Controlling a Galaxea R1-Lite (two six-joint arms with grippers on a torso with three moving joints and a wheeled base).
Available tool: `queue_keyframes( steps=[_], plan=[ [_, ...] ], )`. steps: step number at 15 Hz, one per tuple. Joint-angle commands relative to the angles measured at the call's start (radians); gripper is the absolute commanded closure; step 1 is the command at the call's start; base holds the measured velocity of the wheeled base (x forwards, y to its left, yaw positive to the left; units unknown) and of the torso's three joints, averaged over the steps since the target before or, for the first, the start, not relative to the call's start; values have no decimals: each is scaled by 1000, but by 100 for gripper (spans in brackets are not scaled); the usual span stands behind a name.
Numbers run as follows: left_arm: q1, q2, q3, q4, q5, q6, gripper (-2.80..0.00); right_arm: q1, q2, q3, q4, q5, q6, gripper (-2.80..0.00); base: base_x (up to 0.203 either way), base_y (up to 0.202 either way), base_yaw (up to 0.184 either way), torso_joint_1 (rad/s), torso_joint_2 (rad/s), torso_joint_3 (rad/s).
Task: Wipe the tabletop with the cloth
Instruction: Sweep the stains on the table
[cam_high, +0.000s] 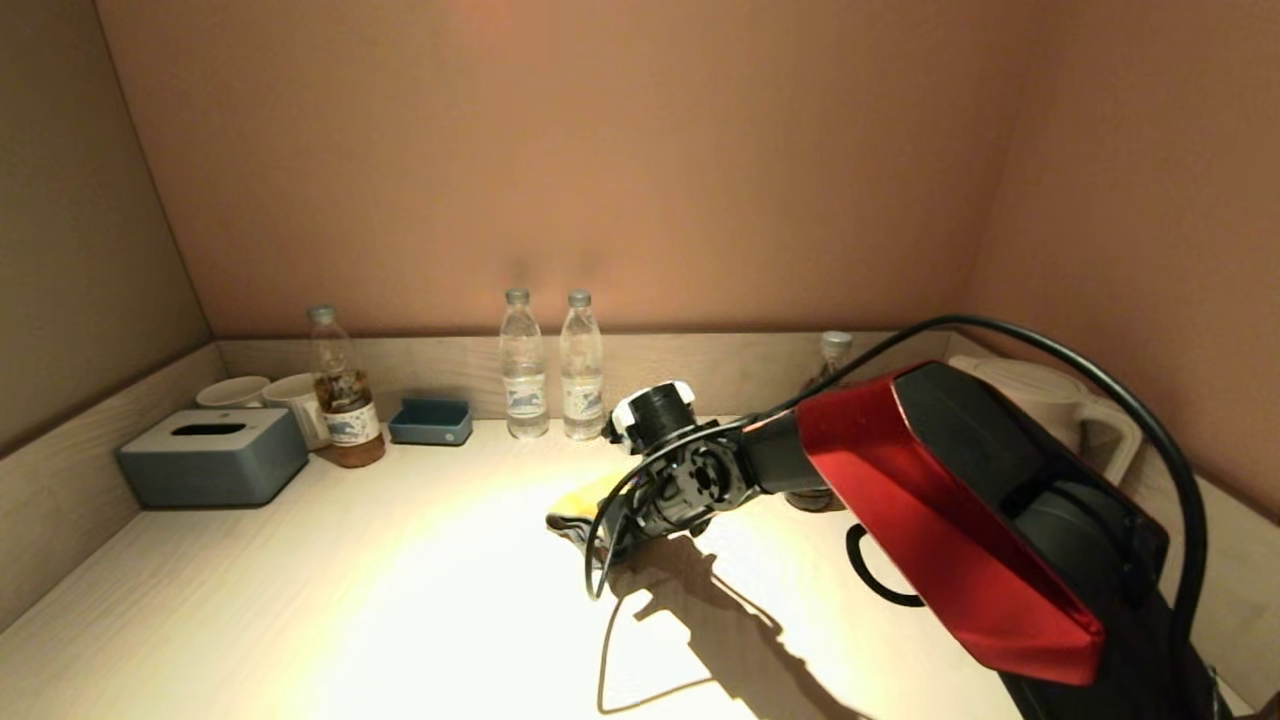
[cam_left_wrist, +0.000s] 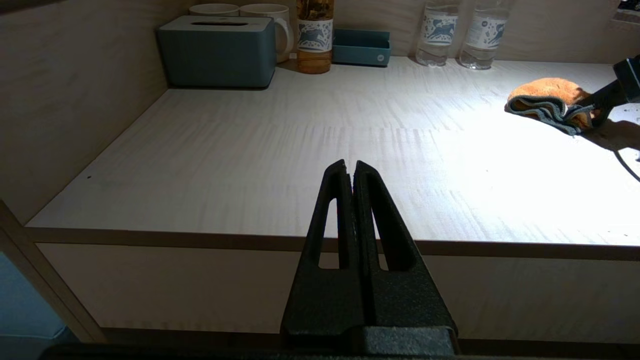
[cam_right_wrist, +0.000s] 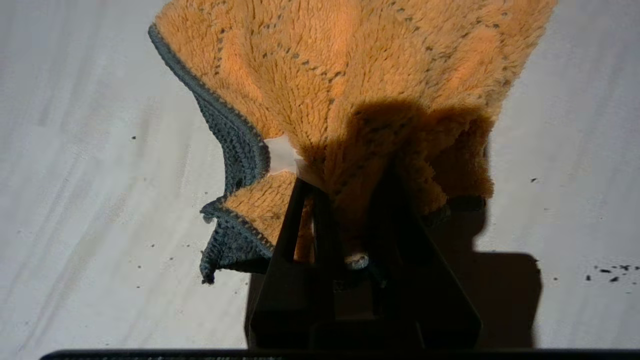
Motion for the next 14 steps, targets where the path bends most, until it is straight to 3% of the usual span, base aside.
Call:
queue_keyframes(
  steps=[1, 5, 10, 14],
  plan=[
    [0, 1, 0, -1, 0, -1, 0, 23, -19, 25, 5, 7, 2, 0, 0, 0, 0, 0, 0, 0],
    [0, 1, 0, -1, 0, -1, 0, 159, -138, 164, -28, 14, 2, 0, 0, 0, 0, 0, 0, 0],
    [0, 1, 0, -1, 0, -1, 0, 251, -232, 303, -73, 15, 2, 0, 0, 0, 0, 0, 0, 0],
    [0, 1, 0, -1, 0, -1, 0, 254, -307, 467, -160, 11, 3, 0, 0, 0, 0, 0, 0, 0]
  ],
)
